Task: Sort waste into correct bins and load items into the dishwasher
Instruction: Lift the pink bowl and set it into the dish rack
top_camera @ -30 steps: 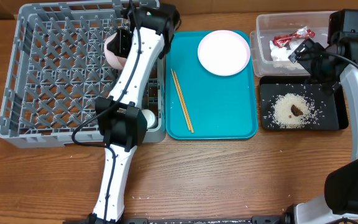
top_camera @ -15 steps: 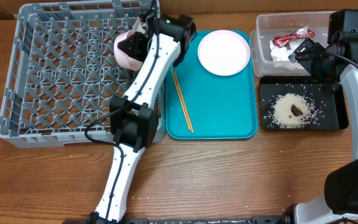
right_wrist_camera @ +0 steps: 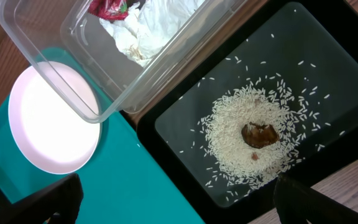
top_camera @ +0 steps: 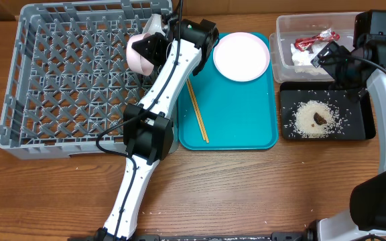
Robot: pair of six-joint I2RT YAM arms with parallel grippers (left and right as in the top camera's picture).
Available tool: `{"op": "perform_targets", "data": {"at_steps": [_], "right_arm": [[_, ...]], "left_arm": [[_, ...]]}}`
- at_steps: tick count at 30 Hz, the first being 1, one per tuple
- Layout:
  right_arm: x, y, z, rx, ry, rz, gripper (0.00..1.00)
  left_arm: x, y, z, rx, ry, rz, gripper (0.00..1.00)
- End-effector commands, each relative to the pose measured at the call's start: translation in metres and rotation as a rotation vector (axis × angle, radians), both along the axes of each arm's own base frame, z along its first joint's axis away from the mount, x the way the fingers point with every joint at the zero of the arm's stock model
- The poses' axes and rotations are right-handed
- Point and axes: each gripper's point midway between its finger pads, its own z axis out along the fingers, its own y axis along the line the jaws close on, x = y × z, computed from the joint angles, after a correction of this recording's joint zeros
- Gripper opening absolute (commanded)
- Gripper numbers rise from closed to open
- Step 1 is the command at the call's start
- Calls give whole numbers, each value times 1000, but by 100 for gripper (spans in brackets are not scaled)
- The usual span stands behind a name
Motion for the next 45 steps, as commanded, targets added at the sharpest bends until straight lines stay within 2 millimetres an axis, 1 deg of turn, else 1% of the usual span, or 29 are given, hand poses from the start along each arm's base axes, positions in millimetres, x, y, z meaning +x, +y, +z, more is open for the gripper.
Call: {"op": "perform_targets", "data": {"at_steps": [1,3,7,9,14,15,16,19,22,25,28,30,32,35,38,42,43,45], "right_arm": [[1,-4,3,-17,-9,-6,100],[1,-4,3,-17,-9,-6,100],[1,-4,3,-17,-9,-6,100],[1,-4,3,-17,-9,-6,100],[1,-4,3,-17,-9,-6,100],[1,-4,3,-17,-9,-6,100],[1,-4,3,-17,-9,-6,100],[1,-4,3,-17,-9,-6,100],[1,-4,3,-18,-9,-7,100],[1,-4,3,-17,-9,-6,100],[1,-4,3,-17,-9,-6,100],[1,-4,3,-17,-9,-6,100],[1,-4,3,-18,-9,-7,100],[1,-4,3,-17,-9,-6,100],[1,-4,3,-17,-9,-6,100],[1,-4,3,-17,-9,-6,100],[1,-4,3,-17,-9,-6,100],[1,-4,3,-17,-9,-6,100]], "left_arm": [[-5,0,25,-19,-39,-7,4],[-6,2,20,-54,-28,4,4],[-9,16,-4,-149,31,53,4],[-9,22,-6,-161,37,68,4],[-9,20,0,-130,64,45,4],[-9,19,3,-111,57,39,4],[-8,16,11,-81,48,25,4],[-10,7,18,-83,41,2,4],[-11,4,18,-95,33,0,4],[-14,9,5,-128,64,22,4],[-17,16,-10,-111,112,39,4],[-21,16,-19,-93,150,39,4],[-23,8,-21,-88,161,23,4],[-25,-13,-21,-85,163,-20,4],[-29,-29,-26,-108,182,-49,4],[-35,-37,-39,-162,267,-65,4],[-37,-39,-42,-179,285,-66,7],[-39,-41,-48,-207,319,-69,18]]}}
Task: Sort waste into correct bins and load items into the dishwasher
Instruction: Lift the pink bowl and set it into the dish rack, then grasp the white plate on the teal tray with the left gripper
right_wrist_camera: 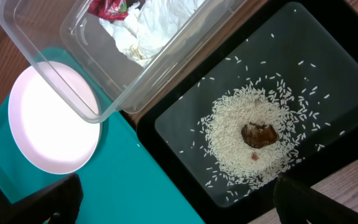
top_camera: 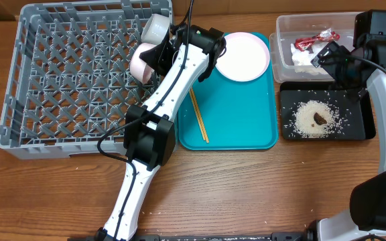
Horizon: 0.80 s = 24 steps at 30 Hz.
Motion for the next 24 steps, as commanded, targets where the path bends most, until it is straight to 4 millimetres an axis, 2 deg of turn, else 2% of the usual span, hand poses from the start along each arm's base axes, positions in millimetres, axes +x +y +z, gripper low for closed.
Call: {"op": "perform_targets", "data": {"at_steps": [1,4,10,13,16,18,20,23,24], "right_arm": [[1,-4,3,-18,-9,-6,100],[1,-4,3,-18,-9,-6,100],[1,-4,3,-18,-9,-6,100],[1,-4,3,-18,-9,-6,100],[1,-4,3,-18,-9,-6,100],[1,-4,3,-18,-9,-6,100],[1,-4,3,-18,-9,-6,100],[1,-4,3,-18,-9,-6,100],[1,-4,3,-18,-9,-6,100]], "left_arm": [[-16,-20,-28,-155,139,-4,23],[-18,-26,-32,-194,150,-5,35],[-24,-52,-40,-393,218,-27,47],[-23,-64,-34,-468,227,-58,51],[-14,-78,-19,-557,190,-109,57],[-6,-98,-5,-668,167,-183,63],[3,-133,11,-857,145,-299,67],[16,-197,30,-1180,122,-478,65],[20,-210,32,-1241,114,-509,63]]}}
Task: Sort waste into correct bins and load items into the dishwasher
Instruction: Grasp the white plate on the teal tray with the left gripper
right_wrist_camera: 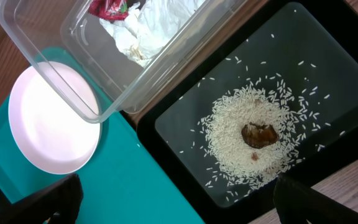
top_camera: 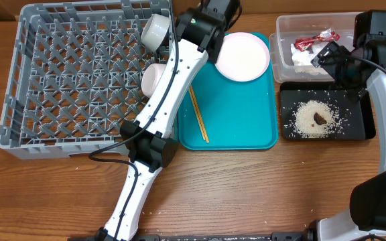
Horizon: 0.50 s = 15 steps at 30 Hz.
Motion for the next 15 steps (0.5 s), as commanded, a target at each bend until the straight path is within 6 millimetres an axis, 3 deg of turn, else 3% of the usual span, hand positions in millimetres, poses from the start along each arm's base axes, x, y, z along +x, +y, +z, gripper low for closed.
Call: {"op": "perform_targets", "data": {"at_steps": [1,5,12,15], "right_arm": [[1,-4,3,-18,-8,-6,100],[1,-4,3,-18,-8,-6,100],[1,-4,3,-18,-8,-6,100],[1,-4,3,-18,-8,-6,100]], "left_arm": [[4,-73,9,-360,20,-174,56],[28,-63,-25,-386,-8,76,57],[33,-65,-99,-385,74,188,54],[35,-69,-121,-383,89,194,46]]}}
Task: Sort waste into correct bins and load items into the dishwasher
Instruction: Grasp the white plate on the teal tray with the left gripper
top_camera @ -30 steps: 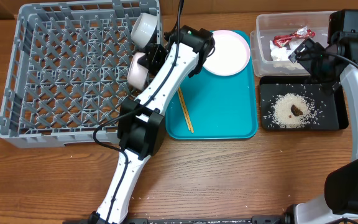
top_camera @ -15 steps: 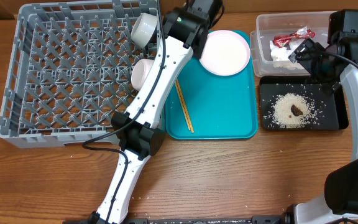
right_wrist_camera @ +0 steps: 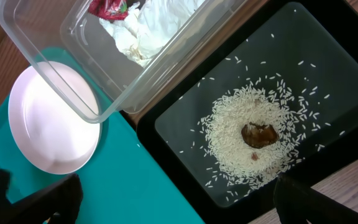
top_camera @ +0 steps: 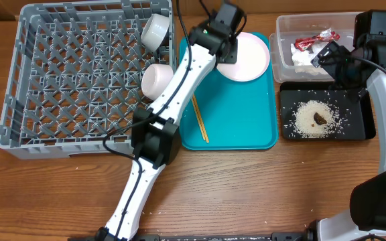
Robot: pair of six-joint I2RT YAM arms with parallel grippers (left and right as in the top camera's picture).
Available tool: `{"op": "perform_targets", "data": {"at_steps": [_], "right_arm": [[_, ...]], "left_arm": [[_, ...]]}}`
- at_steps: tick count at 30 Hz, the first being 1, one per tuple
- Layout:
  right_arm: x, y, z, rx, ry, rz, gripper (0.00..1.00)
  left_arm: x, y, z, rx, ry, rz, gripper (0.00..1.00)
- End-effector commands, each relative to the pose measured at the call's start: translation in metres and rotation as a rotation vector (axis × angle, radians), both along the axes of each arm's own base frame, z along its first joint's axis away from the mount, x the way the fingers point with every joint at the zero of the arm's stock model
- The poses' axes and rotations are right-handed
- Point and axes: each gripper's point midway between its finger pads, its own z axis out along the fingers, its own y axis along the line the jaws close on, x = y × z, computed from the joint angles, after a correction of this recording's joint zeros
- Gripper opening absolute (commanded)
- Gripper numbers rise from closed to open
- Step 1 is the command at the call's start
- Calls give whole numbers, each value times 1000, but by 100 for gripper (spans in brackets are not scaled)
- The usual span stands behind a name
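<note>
A pink plate (top_camera: 246, 59) (right_wrist_camera: 51, 118) lies at the back of the teal tray (top_camera: 246, 127), and a pair of chopsticks (top_camera: 198, 117) rests on the tray's left side. My left gripper (top_camera: 228, 30) is at the plate's left rim and looks open, holding nothing. A pale pink bowl (top_camera: 156, 79) and a white cup (top_camera: 156, 30) sit in the grey dish rack (top_camera: 59, 80). My right gripper (right_wrist_camera: 179, 208) hangs open over the gap between the black tray of rice (right_wrist_camera: 253, 134) and the teal tray.
A clear bin (top_camera: 310, 43) with a red wrapper and white tissue stands at the back right. In front of it is the black tray (top_camera: 320, 119), holding the rice and a brown scrap. The left arm stretches across the rack's right edge.
My left gripper has moved from behind the tray's back left corner to the pink plate's left rim. A dark part of it now shows in the right wrist view. The right arm is still.
At first my left gripper held the pink bowl over the rack's right side. Then the bowl was tilted there, next to the white cup. Then the bowl sat in the rack, let go, with the gripper behind the tray. Now the gripper is at the plate.
</note>
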Motion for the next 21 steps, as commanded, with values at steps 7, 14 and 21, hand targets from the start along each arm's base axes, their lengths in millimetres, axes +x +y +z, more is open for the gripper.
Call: {"op": "perform_targets", "data": {"at_steps": [7,14,21], "right_arm": [[1,-4,3,-17,-9,-6,100],[1,-4,3,-17,-9,-6,100],[1,-4,3,-17,-9,-6,100]], "left_arm": [[-3,-10,-74,-16,93,83,43],[-6,-8,-85,-2,114,84,27],[-12,5,-88,68,132,100,4]]}}
